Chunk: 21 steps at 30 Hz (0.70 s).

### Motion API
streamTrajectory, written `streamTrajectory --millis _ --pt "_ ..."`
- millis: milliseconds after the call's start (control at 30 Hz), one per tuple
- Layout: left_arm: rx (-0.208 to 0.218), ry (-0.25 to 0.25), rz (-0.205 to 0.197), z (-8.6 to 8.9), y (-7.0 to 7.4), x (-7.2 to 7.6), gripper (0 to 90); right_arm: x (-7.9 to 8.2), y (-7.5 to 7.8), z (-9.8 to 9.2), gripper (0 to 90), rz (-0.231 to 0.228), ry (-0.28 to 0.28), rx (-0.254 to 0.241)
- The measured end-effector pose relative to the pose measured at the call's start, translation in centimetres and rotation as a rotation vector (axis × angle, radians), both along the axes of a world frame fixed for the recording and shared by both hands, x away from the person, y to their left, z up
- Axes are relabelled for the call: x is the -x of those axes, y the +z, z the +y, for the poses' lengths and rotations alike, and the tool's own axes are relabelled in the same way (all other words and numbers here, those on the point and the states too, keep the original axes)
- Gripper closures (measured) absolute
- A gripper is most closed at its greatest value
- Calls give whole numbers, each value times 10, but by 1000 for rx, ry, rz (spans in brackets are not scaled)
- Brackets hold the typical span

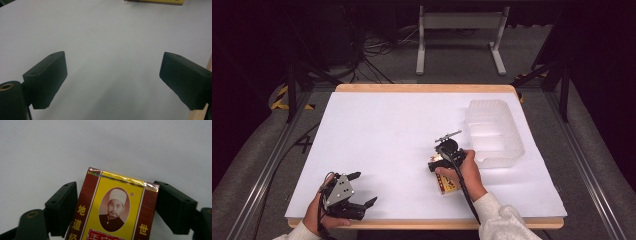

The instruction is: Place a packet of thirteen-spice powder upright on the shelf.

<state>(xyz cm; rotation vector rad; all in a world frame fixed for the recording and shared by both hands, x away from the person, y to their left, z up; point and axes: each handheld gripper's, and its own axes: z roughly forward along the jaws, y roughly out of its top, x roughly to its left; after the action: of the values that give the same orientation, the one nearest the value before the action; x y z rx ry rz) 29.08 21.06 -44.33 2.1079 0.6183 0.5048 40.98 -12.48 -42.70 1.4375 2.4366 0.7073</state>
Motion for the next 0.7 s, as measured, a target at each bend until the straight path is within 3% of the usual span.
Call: streamTrajectory --millis 133,267,700 --pt "-6 -5 3 1 -1 0 83 0 1 0 245 0 8 -2" --pt "-10 -10 11 1 -2 0 83 5 6 -2 315 -52 15 -21" --pt "-4 -9 25 5 -4 -2 81 13 22 -8 323 -103 52 -46"
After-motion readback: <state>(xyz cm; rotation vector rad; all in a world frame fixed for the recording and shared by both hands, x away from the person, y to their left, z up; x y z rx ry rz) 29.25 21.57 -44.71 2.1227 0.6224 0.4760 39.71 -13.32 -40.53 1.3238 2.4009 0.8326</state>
